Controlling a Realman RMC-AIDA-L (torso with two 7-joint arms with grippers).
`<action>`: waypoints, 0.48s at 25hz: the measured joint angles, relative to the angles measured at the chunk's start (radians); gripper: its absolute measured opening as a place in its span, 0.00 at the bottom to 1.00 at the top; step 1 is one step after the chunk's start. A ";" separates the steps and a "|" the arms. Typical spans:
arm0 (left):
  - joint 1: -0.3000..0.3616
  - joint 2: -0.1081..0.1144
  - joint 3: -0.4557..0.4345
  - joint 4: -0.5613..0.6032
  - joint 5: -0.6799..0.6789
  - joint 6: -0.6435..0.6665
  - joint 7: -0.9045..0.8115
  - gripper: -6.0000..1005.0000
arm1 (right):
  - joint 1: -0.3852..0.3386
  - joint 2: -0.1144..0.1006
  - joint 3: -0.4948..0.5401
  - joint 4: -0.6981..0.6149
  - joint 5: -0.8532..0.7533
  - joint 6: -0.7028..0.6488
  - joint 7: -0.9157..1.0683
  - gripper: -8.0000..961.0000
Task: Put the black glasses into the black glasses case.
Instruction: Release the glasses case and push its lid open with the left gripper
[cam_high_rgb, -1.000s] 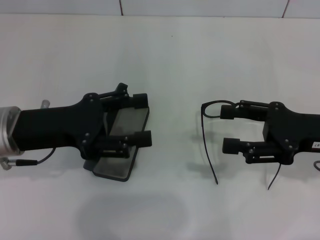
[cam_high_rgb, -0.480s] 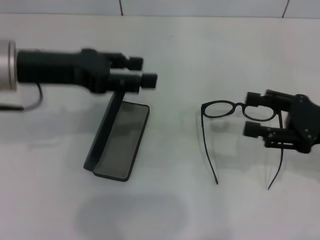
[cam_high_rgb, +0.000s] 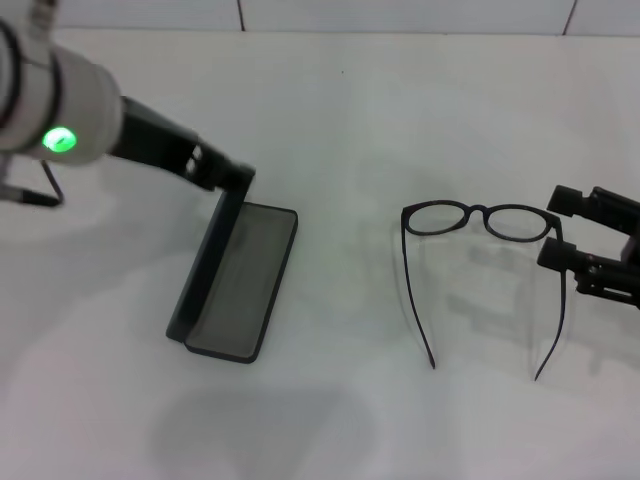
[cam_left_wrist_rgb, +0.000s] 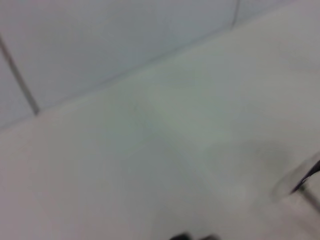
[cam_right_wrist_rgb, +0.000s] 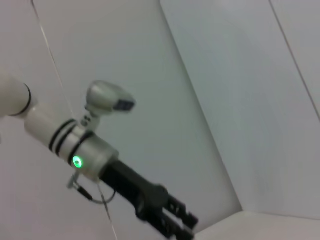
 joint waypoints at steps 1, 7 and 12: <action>-0.008 -0.001 0.035 -0.027 0.024 -0.008 -0.026 0.73 | 0.000 -0.001 0.004 0.002 0.000 -0.001 -0.003 0.83; -0.036 -0.001 0.076 -0.162 0.038 -0.042 -0.064 0.72 | 0.008 -0.003 0.007 0.004 -0.003 -0.003 -0.012 0.83; -0.051 0.000 0.078 -0.246 0.043 -0.059 -0.067 0.71 | 0.010 -0.003 0.008 0.004 -0.003 -0.002 -0.017 0.83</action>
